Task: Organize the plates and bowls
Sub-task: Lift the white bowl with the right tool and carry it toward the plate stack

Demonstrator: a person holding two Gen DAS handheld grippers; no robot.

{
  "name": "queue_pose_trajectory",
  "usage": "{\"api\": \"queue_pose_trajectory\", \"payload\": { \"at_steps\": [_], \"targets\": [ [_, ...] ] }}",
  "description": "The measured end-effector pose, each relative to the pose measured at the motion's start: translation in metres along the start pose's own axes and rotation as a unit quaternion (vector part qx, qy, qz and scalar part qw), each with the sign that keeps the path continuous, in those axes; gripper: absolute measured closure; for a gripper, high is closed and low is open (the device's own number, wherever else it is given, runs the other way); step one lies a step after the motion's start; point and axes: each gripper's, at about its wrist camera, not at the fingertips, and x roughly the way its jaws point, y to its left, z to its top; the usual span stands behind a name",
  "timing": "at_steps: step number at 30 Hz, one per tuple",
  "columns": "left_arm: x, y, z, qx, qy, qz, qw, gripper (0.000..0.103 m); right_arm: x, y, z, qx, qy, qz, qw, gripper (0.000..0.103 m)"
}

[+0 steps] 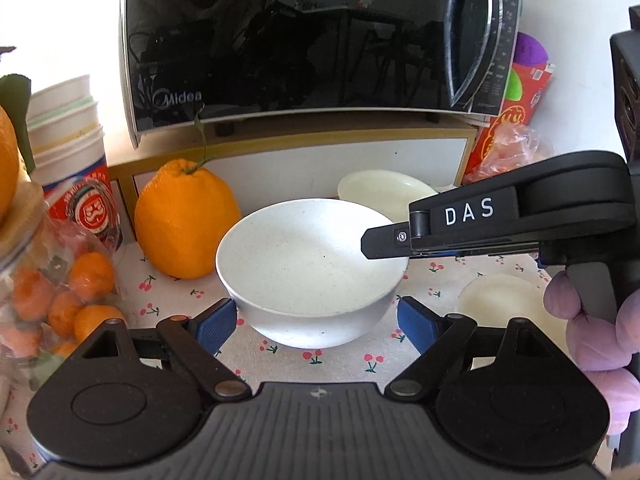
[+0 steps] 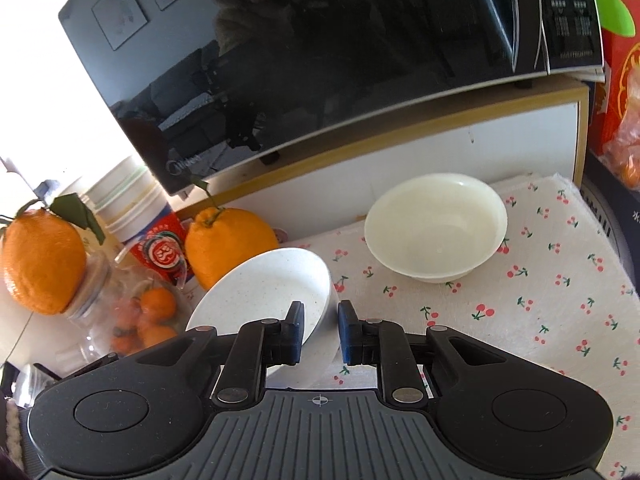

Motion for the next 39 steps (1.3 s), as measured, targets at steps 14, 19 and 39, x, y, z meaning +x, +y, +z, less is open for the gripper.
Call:
{"api": "queue_pose_trajectory", "payload": {
  "at_steps": [14, 19, 39],
  "targets": [
    [-0.034, -0.023, 0.001, 0.047, -0.009, 0.001, 0.9988, 0.018, -0.051, 0.011, 0.0, -0.027, -0.016, -0.007, 0.999, 0.085],
    [-0.052, -0.032, 0.003, 0.056, -0.018, -0.004, 0.9983, 0.018, -0.075, 0.016, 0.002, -0.034, -0.026, -0.01, 0.999, 0.085],
    [-0.117, -0.078, -0.007, 0.08, -0.03, -0.032, 0.9959, 0.018, -0.173, 0.023, -0.018, -0.054, -0.041, -0.031, 0.997, 0.085]
  ]
}}
